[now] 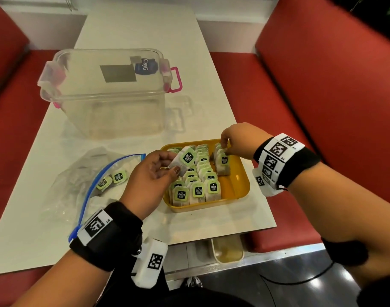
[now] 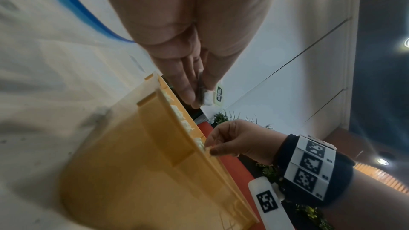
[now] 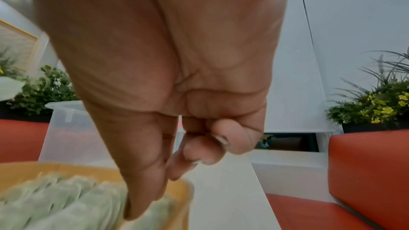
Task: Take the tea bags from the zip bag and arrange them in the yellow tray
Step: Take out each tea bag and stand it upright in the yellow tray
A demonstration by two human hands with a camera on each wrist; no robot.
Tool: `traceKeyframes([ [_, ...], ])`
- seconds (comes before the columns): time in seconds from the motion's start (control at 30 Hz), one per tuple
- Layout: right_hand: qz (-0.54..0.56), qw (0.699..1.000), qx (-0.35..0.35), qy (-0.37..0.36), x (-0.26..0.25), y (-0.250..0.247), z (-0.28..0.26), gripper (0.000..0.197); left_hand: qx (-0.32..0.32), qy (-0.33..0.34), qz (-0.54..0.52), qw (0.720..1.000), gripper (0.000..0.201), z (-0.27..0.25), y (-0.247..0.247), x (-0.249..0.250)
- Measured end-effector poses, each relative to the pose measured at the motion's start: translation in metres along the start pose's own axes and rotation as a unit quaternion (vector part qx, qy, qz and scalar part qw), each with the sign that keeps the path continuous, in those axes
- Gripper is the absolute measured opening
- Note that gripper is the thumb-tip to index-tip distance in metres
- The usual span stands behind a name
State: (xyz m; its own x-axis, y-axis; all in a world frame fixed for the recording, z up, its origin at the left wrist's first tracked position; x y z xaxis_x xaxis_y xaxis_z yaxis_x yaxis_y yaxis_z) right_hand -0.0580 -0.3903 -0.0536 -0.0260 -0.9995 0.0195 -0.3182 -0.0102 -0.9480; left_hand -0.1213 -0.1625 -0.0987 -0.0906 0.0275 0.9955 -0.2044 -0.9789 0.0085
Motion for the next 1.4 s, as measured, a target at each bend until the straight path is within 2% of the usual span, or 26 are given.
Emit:
traceKeyframes([
  [0.13, 0.098, 0.993, 0.035, -0.052, -0.009, -0.027, -0.018, 0.02, 0.002, 0.0, -0.018, 1.0, 0.025, 0.001, 0.006, 0.001],
  [0.23, 0.179, 0.979, 0.011, -0.102, -0.025, -0.045, -0.032, 0.024, 0.007, 0.006, -0.026, 1.0, 0.023, 0.0, 0.015, 0.004],
  [0.33, 0.178, 0.976, -0.028, -0.121, -0.036, -0.045, -0.038, 0.022, -0.002, 0.018, -0.011, 1.0, 0.022, 0.001, 0.022, 0.008],
  [0.43, 0.201, 0.972, -0.023, -0.118, -0.035, -0.041, -0.039, 0.015, -0.011, 0.026, 0.003, 1.0, 0.022, 0.002, 0.026, 0.011],
  [0.5, 0.219, 0.969, -0.006, -0.112, -0.032, -0.043, -0.04, 0.012, -0.008, 0.035, 0.059, 0.998, 0.02, 0.002, 0.024, 0.012],
  [0.53, 0.218, 0.97, 0.003, -0.11, -0.029, -0.045, -0.041, 0.012, 0.001, 0.045, 0.123, 0.991, 0.019, 0.002, 0.02, 0.012],
  [0.63, 0.163, 0.981, 0.03, -0.101, -0.02, -0.049, -0.041, 0.012, 0.042, 0.07, 0.315, 0.945, 0.026, 0.001, 0.001, 0.015],
  [0.7, 0.092, 0.992, 0.029, -0.086, -0.013, -0.048, -0.038, 0.012, 0.038, 0.052, 0.376, 0.924, 0.034, 0.001, -0.008, 0.013],
  [0.77, 0.032, 0.997, 0.002, -0.07, -0.007, -0.043, -0.035, 0.016, 0.015, 0.005, 0.404, 0.914, 0.042, 0.001, -0.014, 0.008],
  [0.9, -0.016, 0.998, -0.051, -0.044, -0.001, -0.022, -0.026, 0.02, -0.004, -0.066, 0.365, 0.929, 0.041, -0.002, -0.019, -0.004],
  [1.07, -0.068, 0.993, -0.092, -0.013, -0.003, -0.001, -0.015, 0.02, 0.001, -0.071, 0.349, 0.934, 0.034, -0.008, -0.016, -0.006],
  [1.4, -0.074, 0.996, -0.043, -0.008, -0.011, 0.001, -0.009, 0.019, 0.009, -0.07, 0.334, 0.94, 0.035, -0.009, -0.016, -0.007],
])
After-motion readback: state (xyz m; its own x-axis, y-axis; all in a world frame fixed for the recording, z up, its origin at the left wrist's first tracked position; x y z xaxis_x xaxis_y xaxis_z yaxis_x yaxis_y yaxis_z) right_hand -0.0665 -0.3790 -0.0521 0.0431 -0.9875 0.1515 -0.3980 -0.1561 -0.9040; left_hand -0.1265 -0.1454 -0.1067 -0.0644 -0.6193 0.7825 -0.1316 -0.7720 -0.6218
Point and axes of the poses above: each hand's wrist, its own z-axis towards the middle knuckle, its own y-axis out of the palm, x = y × z, the point moved 3 cm from there along z, towards the middle knuckle, and after that the axes turned 10 degrees about y, right-handed, at the moved point
